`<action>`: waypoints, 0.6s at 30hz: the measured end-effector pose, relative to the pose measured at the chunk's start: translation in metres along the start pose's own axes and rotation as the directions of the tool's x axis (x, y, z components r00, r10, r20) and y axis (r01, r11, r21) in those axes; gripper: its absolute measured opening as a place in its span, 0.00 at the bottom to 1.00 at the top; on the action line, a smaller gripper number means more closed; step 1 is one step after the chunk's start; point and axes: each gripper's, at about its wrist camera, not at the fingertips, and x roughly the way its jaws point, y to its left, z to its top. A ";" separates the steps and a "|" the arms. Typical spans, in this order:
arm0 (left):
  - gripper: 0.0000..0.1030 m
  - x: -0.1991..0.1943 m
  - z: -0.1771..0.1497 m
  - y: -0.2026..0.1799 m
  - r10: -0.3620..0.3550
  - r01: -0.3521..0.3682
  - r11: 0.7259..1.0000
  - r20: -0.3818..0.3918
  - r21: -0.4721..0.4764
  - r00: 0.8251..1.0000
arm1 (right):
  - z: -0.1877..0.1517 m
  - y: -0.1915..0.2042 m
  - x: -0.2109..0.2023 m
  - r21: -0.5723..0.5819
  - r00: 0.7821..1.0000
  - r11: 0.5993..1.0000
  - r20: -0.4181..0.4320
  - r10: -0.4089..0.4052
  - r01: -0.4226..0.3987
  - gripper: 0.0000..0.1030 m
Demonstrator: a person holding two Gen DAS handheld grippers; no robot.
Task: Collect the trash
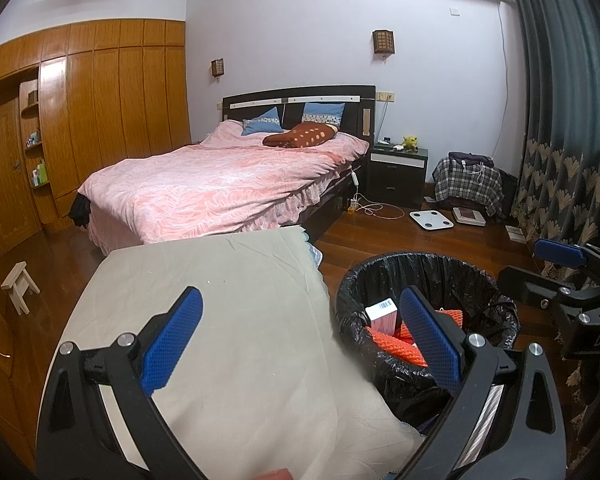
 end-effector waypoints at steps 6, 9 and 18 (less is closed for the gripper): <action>0.94 0.000 0.001 0.000 0.000 0.000 1.000 0.000 0.001 1.000 | -0.001 0.001 0.001 0.001 1.000 1.000 -0.002 0.000 0.000 0.94; 0.94 -0.001 0.000 0.001 -0.002 0.002 1.000 -0.001 0.000 1.000 | -0.001 0.002 0.000 0.000 1.000 1.000 -0.002 0.000 0.000 0.94; 0.94 -0.002 -0.009 0.001 -0.005 0.005 1.000 -0.003 0.000 1.000 | -0.001 0.001 0.002 0.002 1.000 1.000 -0.004 0.000 0.000 0.94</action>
